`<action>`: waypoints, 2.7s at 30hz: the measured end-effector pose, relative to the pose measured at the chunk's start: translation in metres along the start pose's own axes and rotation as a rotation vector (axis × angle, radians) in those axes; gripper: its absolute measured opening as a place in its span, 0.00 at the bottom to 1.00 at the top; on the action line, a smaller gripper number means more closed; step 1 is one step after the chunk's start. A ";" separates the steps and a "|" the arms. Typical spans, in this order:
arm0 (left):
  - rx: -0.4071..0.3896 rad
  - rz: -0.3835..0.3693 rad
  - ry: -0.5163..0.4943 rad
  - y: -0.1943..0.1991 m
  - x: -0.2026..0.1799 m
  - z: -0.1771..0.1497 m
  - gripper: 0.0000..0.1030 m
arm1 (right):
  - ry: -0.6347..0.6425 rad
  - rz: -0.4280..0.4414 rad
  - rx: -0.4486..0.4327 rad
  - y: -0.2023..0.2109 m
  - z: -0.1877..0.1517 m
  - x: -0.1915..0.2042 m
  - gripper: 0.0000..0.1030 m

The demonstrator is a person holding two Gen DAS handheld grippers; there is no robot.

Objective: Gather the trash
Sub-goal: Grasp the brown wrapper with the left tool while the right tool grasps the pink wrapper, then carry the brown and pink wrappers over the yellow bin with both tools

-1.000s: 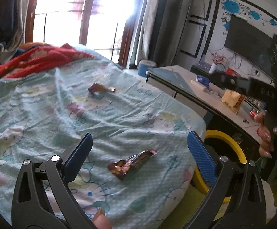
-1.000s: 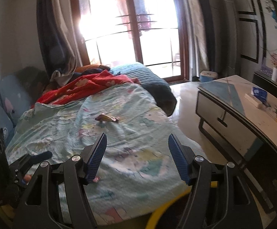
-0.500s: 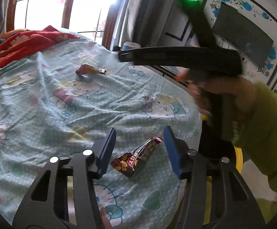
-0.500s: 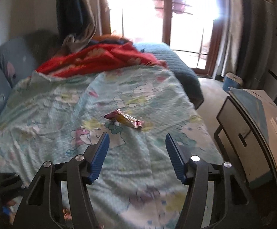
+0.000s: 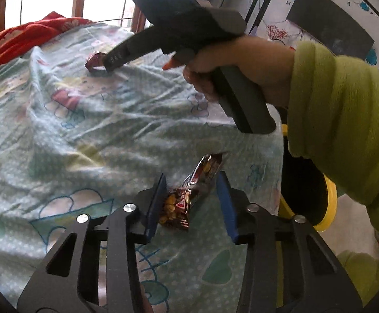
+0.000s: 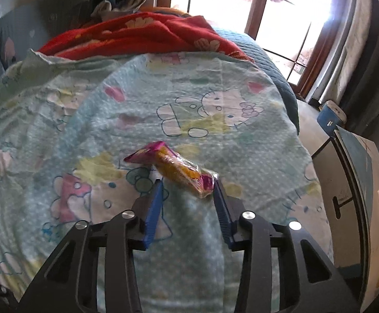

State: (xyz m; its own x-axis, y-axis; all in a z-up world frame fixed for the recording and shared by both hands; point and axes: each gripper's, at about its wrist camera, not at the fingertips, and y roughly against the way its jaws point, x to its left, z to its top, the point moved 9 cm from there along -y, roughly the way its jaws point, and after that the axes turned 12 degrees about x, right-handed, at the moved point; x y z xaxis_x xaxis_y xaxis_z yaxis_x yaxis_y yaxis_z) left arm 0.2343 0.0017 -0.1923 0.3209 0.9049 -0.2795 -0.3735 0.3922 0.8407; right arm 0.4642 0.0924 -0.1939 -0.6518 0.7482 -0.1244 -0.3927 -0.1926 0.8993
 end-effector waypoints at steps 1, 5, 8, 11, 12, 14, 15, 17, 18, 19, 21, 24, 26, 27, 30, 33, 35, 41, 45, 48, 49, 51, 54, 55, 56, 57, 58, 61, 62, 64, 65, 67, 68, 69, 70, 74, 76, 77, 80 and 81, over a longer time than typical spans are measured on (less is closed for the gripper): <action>0.000 -0.003 0.001 0.000 0.001 0.000 0.30 | 0.003 -0.002 0.004 -0.003 0.002 0.000 0.29; 0.003 -0.012 0.002 0.001 0.001 -0.002 0.26 | -0.016 0.010 -0.003 -0.008 0.005 -0.002 0.19; 0.003 -0.014 0.003 0.001 0.002 -0.003 0.22 | -0.050 0.051 -0.011 -0.008 0.003 -0.002 0.02; -0.002 -0.026 0.014 0.000 0.002 -0.001 0.13 | -0.075 0.054 -0.036 -0.004 -0.003 -0.001 0.02; -0.004 -0.032 0.018 0.000 0.004 0.000 0.13 | -0.093 0.062 -0.051 -0.001 -0.005 -0.003 0.02; -0.007 -0.037 0.025 0.000 0.004 0.000 0.13 | -0.122 0.086 -0.069 0.005 -0.009 -0.006 0.01; -0.007 -0.041 0.029 0.000 0.005 0.000 0.12 | -0.140 0.107 -0.087 0.011 -0.010 -0.008 0.01; -0.013 -0.045 0.032 0.002 0.005 0.001 0.12 | -0.161 0.130 -0.128 0.022 -0.008 -0.012 0.01; -0.019 -0.052 0.037 0.005 0.003 -0.002 0.10 | -0.172 0.141 -0.145 0.027 -0.006 -0.014 0.02; -0.024 -0.058 0.041 0.007 0.003 -0.001 0.10 | -0.180 0.166 -0.156 0.031 -0.003 -0.017 0.03; -0.042 -0.071 0.057 0.016 0.006 0.001 0.10 | -0.180 0.168 -0.170 0.036 0.004 -0.021 0.17; -0.091 -0.080 0.078 0.034 0.014 0.009 0.10 | -0.117 0.148 -0.161 0.036 0.018 -0.015 0.32; -0.124 -0.074 0.090 0.048 0.021 0.013 0.10 | -0.055 0.129 -0.137 0.030 0.029 -0.007 0.35; -0.138 -0.069 0.095 0.055 0.024 0.014 0.10 | -0.029 0.118 -0.124 0.027 0.031 -0.004 0.35; -0.195 -0.046 0.113 0.080 0.037 0.022 0.10 | 0.054 0.078 -0.080 0.010 0.044 0.005 0.35; -0.245 -0.040 0.137 0.102 0.044 0.026 0.10 | 0.100 0.053 -0.057 -0.002 0.050 0.011 0.35; -0.271 -0.035 0.152 0.114 0.049 0.030 0.10 | 0.127 0.030 -0.038 -0.011 0.053 0.015 0.35; -0.306 -0.030 0.171 0.126 0.054 0.036 0.10 | 0.093 0.052 -0.026 -0.023 0.047 0.016 0.19; -0.307 -0.033 0.170 0.122 0.050 0.038 0.10 | 0.004 0.128 -0.058 -0.009 0.028 0.010 0.12; -0.302 -0.039 0.160 0.114 0.045 0.039 0.10 | -0.061 0.170 -0.095 0.010 0.007 -0.001 0.11; -0.302 -0.040 0.156 0.113 0.042 0.039 0.10 | -0.089 0.179 -0.104 0.018 -0.002 -0.006 0.10; -0.302 -0.043 0.145 0.111 0.035 0.039 0.10 | -0.134 0.190 -0.122 0.033 -0.019 -0.016 0.10; -0.302 -0.047 0.127 0.108 0.024 0.040 0.10 | -0.191 0.184 -0.152 0.058 -0.048 -0.032 0.10; -0.303 -0.048 0.121 0.106 0.020 0.040 0.10 | -0.220 0.176 -0.163 0.069 -0.062 -0.041 0.10; -0.303 -0.050 0.118 0.105 0.017 0.040 0.10 | -0.238 0.172 -0.169 0.073 -0.069 -0.047 0.10; -0.303 -0.056 0.113 0.103 0.012 0.040 0.10 | -0.259 0.169 -0.176 0.080 -0.078 -0.054 0.10; -0.303 -0.058 0.107 0.101 0.009 0.040 0.10 | -0.285 0.165 -0.185 0.088 -0.091 -0.062 0.10; -0.299 -0.066 0.088 0.096 -0.006 0.039 0.10 | -0.335 0.146 -0.208 0.108 -0.127 -0.080 0.10; -0.297 -0.070 0.084 0.094 -0.011 0.039 0.10 | -0.350 0.141 -0.212 0.113 -0.137 -0.084 0.10; -0.292 -0.079 0.075 0.090 -0.020 0.038 0.10 | -0.391 0.126 -0.219 0.124 -0.163 -0.095 0.10; -0.290 -0.085 0.068 0.088 -0.025 0.038 0.10 | -0.409 0.120 -0.220 0.129 -0.176 -0.100 0.10; -0.287 -0.090 0.055 0.084 -0.035 0.038 0.10 | -0.436 0.105 -0.227 0.139 -0.199 -0.108 0.10; -0.286 -0.093 0.049 0.083 -0.039 0.038 0.10 | -0.445 0.105 -0.227 0.143 -0.208 -0.111 0.10; -0.285 -0.094 0.042 0.081 -0.044 0.038 0.10 | -0.461 0.098 -0.227 0.148 -0.221 -0.115 0.10; -0.283 -0.096 0.036 0.079 -0.049 0.038 0.10 | -0.470 0.094 -0.226 0.151 -0.229 -0.118 0.10; -0.278 -0.105 0.006 0.072 -0.070 0.040 0.10 | -0.510 0.084 -0.228 0.166 -0.265 -0.124 0.10; -0.272 -0.111 -0.012 0.067 -0.082 0.041 0.10 | -0.530 0.082 -0.236 0.174 -0.281 -0.126 0.10; -0.270 -0.114 -0.021 0.065 -0.088 0.041 0.10 | -0.539 0.078 -0.238 0.177 -0.288 -0.127 0.10; -0.263 -0.123 -0.041 0.059 -0.103 0.042 0.10 | -0.567 0.068 -0.248 0.187 -0.307 -0.130 0.10; -0.260 -0.124 -0.046 0.058 -0.108 0.043 0.10 | -0.576 0.070 -0.251 0.191 -0.314 -0.132 0.10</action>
State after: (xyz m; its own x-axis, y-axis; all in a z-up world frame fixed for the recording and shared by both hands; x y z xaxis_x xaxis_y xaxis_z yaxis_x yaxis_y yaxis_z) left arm 0.2152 -0.0801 -0.0933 0.4149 0.8415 -0.3460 -0.5381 0.5336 0.6525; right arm 0.2718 -0.2419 -0.1377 -0.2553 0.9368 0.2394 -0.5474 -0.3441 0.7628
